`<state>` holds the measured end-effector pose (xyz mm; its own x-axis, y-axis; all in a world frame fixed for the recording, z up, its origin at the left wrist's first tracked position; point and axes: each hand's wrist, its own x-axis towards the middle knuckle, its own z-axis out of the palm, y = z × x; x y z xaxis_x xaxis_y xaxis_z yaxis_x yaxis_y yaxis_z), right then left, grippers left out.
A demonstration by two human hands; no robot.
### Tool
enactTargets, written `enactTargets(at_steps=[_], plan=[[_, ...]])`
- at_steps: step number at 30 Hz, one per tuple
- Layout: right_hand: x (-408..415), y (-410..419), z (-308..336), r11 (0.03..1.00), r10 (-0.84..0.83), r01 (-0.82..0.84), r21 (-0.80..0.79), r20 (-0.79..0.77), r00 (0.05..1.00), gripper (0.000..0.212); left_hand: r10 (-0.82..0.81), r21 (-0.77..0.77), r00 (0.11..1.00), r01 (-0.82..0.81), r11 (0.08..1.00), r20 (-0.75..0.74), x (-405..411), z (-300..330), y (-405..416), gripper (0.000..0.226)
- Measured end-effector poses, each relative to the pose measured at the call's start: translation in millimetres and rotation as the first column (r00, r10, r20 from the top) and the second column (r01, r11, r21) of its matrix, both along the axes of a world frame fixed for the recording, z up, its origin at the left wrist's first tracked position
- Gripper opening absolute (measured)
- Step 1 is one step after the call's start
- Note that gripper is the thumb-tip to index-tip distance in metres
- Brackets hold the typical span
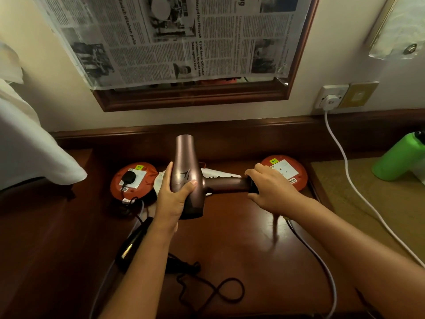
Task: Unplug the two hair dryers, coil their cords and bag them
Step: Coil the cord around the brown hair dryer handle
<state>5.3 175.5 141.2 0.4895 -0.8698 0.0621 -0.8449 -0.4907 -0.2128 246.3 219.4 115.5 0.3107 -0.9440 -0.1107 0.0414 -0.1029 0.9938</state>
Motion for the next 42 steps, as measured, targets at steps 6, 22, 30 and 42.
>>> enactTargets(at_steps=[6, 22, 30, 42], plan=[[7, 2, 19, 0.952, -0.150, 0.072, 0.297, 0.247, 0.958, 0.054, 0.041, -0.036, 0.999, -0.040, 0.999, 0.006, 2, 0, 2, 0.081], [15, 25, -4, 0.830, -0.542, 0.254, 0.497, 0.610, 0.579, 0.020, 0.162, -0.025, 0.987, -0.162, 0.986, -0.013, -7, 6, 1, 0.078], [11, 35, -22, 0.866, -0.476, 0.117, 0.486, 0.730, 0.490, 0.016, 0.188, 0.003, 0.978, -0.188, 0.982, -0.096, -11, 12, -6, 0.077], [12, 43, -36, 0.855, -0.513, 0.116, 0.505, 0.795, 0.325, 0.038, 0.205, 0.019, 0.970, -0.204, 0.979, -0.131, -22, 31, -8, 0.075]])
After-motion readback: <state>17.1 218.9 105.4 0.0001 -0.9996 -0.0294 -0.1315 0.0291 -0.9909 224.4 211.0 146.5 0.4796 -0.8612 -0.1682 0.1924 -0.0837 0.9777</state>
